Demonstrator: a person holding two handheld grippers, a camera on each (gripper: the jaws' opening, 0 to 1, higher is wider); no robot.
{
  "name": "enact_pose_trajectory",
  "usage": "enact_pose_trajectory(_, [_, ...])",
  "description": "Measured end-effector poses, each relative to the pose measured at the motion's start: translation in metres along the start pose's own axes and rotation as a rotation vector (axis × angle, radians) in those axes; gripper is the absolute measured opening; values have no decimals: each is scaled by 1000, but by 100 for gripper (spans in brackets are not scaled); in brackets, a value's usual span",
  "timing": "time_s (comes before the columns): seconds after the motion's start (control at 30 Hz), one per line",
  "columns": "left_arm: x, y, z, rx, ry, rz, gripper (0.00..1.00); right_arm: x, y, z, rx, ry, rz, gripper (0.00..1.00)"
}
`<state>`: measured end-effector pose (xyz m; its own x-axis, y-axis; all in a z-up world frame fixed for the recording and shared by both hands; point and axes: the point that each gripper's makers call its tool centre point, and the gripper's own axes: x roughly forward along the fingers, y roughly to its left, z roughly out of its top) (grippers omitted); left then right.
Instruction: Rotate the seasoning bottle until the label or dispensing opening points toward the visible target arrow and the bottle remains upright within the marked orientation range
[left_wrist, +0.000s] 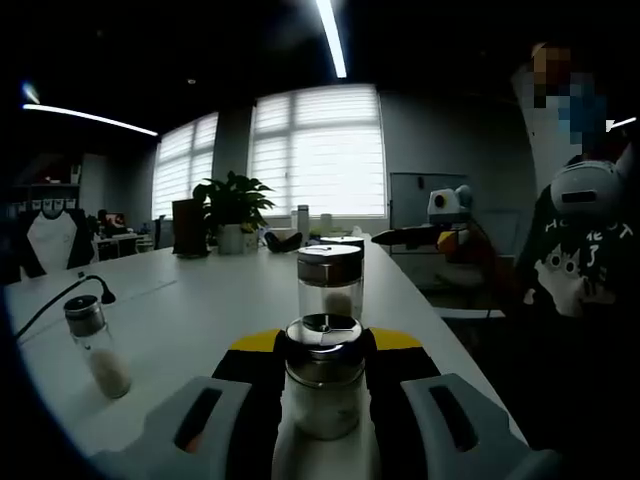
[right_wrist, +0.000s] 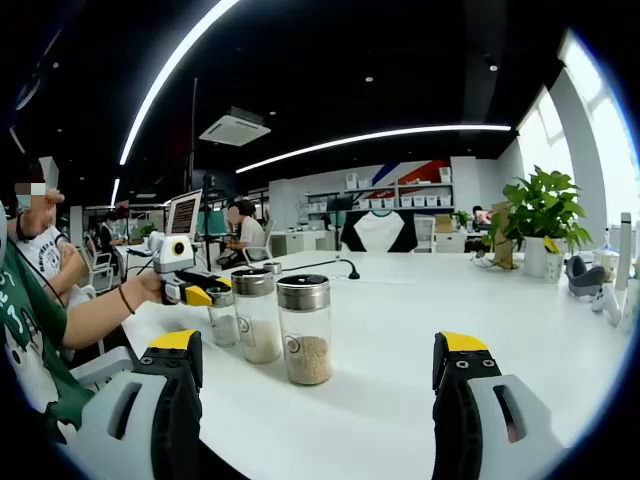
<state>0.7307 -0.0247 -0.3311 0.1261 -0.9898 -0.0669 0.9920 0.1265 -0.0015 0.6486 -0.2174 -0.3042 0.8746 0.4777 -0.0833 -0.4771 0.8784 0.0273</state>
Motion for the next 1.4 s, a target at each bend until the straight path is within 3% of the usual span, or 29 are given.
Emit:
enact_pose_trajectory(0.6, [-1,1,0,-2,-4,67,33,-2,-2,1,2,-4,-5,98])
enact_pose_trajectory(1.13, [-1,0,1,2,-18,64,34,-1,-1,0,2,-2,-2,98])
enact_pose_trajectory(1.23, [-2,-1,6,-6,-44,63,35,-1,-1,1,-1,-1,-2,98])
enact_pose_trajectory(1.4, [-8,3,6,-4,-33,93,37,-2,0,2,-4,-4,-3,98])
